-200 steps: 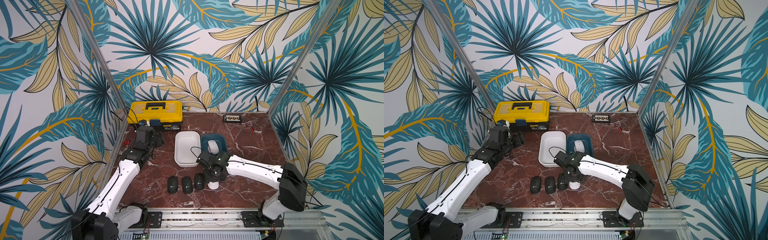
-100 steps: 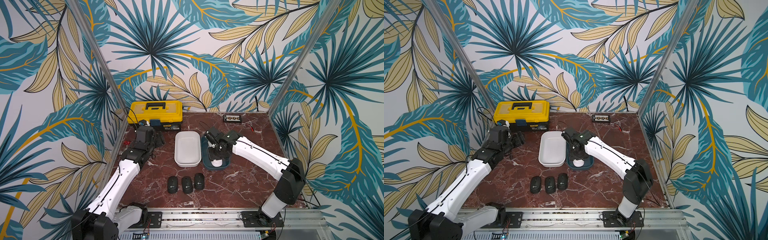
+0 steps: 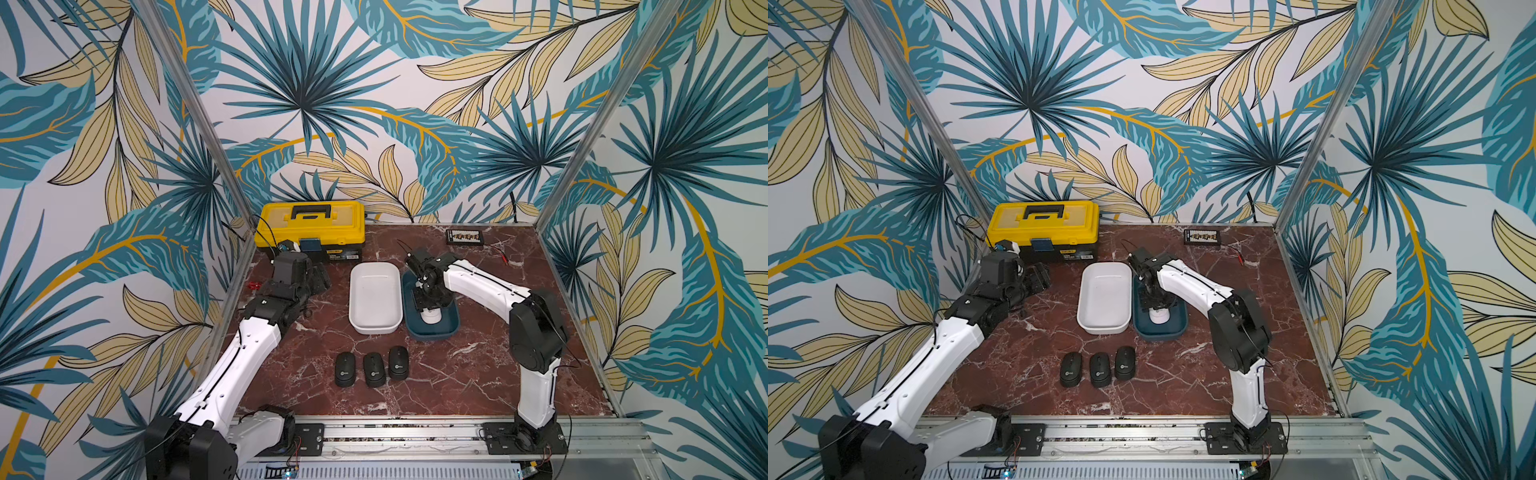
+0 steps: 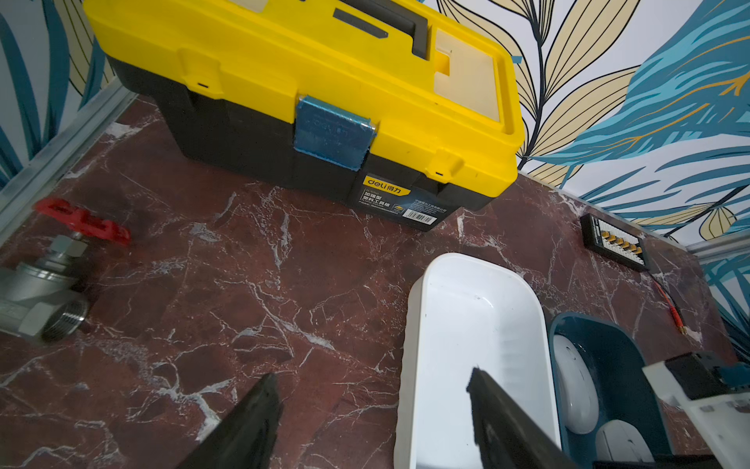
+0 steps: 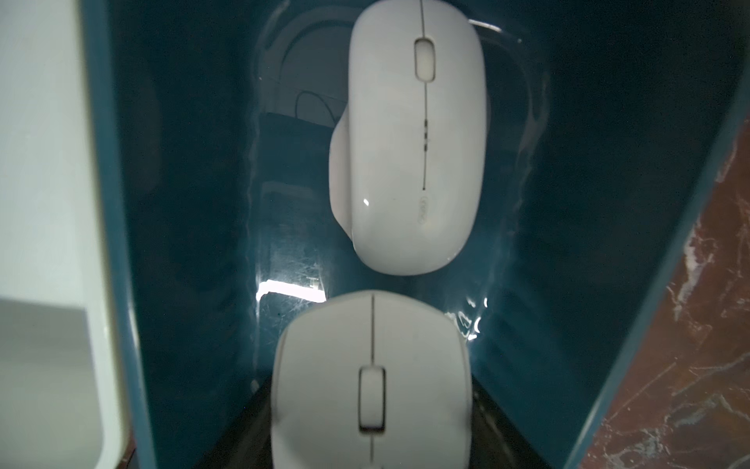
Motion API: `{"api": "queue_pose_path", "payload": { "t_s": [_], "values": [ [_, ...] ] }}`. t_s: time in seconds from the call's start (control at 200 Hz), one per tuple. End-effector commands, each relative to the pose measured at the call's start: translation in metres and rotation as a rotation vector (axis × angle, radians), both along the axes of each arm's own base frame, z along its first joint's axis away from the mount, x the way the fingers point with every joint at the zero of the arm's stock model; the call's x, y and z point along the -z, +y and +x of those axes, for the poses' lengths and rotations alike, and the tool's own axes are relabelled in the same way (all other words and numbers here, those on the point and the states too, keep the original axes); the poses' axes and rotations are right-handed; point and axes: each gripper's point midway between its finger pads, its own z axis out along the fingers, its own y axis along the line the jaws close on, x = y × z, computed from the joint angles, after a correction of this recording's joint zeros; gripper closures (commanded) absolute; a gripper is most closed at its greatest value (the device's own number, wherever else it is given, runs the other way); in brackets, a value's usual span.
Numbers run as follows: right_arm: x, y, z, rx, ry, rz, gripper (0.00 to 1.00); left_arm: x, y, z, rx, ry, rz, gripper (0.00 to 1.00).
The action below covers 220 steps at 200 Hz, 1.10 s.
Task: Place the mice by color into the storage box
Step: Place the mouse in the storage box.
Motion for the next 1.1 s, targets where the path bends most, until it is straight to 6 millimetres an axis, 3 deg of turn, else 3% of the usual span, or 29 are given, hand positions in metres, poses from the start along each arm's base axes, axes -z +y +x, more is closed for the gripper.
{"api": "queue_pose_path", "payload": {
  "t_s": [0.0,0.401,0.566,0.811,0.942,1.097],
  "values": [
    [0.008,0.004,0.006,-0.008,-0.007,0.015,0.44,-0.016,0.0,0.006,-0.01,-0.038,-0.004,0.24],
    [0.043,0.006,0.014,0.03,0.006,0.001,0.43,-0.016,0.001,0.003,-0.01,-0.035,-0.003,0.24],
    [0.042,0.005,0.015,0.034,-0.004,0.001,0.29,-0.014,0.001,0.002,-0.015,-0.035,-0.009,0.24],
    [0.013,0.005,0.025,0.029,-0.079,0.01,0.25,-0.017,0.001,0.002,-0.013,-0.039,-0.007,0.24],
    [-0.025,0.008,0.022,0.046,-0.135,0.066,0.25,-0.021,0.002,0.001,-0.013,-0.045,0.005,0.24],
    [-0.07,0.014,0.001,0.018,-0.203,0.08,0.25,-0.027,0.005,0.001,-0.014,-0.061,0.022,0.24]
  ]
}}
